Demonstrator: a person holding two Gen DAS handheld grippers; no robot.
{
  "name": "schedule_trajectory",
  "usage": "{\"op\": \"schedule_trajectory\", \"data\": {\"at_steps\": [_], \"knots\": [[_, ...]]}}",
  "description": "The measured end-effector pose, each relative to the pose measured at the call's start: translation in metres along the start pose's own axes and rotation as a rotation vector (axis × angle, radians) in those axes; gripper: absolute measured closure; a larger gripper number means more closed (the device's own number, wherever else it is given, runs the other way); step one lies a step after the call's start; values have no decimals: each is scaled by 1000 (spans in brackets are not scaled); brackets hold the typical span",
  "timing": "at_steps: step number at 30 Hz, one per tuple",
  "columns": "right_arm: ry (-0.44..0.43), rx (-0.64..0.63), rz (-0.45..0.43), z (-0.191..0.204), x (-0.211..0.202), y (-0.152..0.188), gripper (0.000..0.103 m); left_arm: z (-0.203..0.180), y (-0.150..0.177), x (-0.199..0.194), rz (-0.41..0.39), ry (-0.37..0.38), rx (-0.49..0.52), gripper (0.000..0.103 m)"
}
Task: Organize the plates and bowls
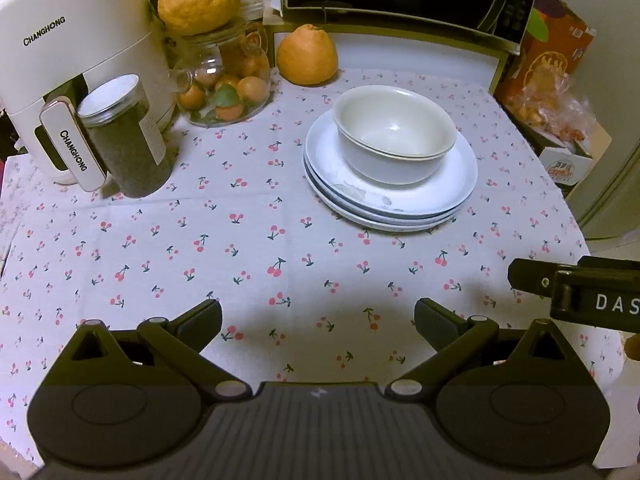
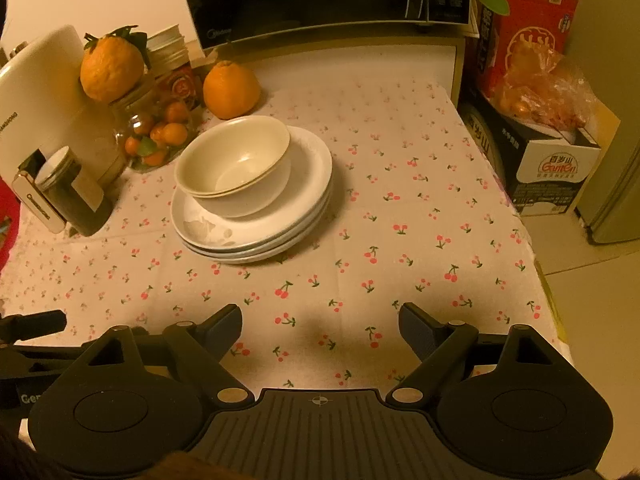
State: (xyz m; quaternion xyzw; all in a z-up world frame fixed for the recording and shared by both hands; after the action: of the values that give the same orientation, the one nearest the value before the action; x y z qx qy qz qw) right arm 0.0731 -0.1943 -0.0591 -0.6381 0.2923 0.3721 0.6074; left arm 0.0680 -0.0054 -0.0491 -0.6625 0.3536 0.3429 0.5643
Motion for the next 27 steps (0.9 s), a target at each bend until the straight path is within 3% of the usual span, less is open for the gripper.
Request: {"op": "schedule_trajectory", "data": {"at_steps": [27], "knots": [[-1,-9,21,8,5,1,15,-6,5,-1,-15,-36,51,0]]}}
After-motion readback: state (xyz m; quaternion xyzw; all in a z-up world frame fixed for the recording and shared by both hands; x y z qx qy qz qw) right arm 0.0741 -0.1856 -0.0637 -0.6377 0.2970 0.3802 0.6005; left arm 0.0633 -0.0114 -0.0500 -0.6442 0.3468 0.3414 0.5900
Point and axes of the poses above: each gripper's, at about its wrist camera, not at the fingertips, and x roughly the way its jaws point, z to its left, y to its underside, the point moved 4 cm from there along x, roughly the way its jaws point, and after that the axes turned 11 degrees about -x, right-handed, at the moved point
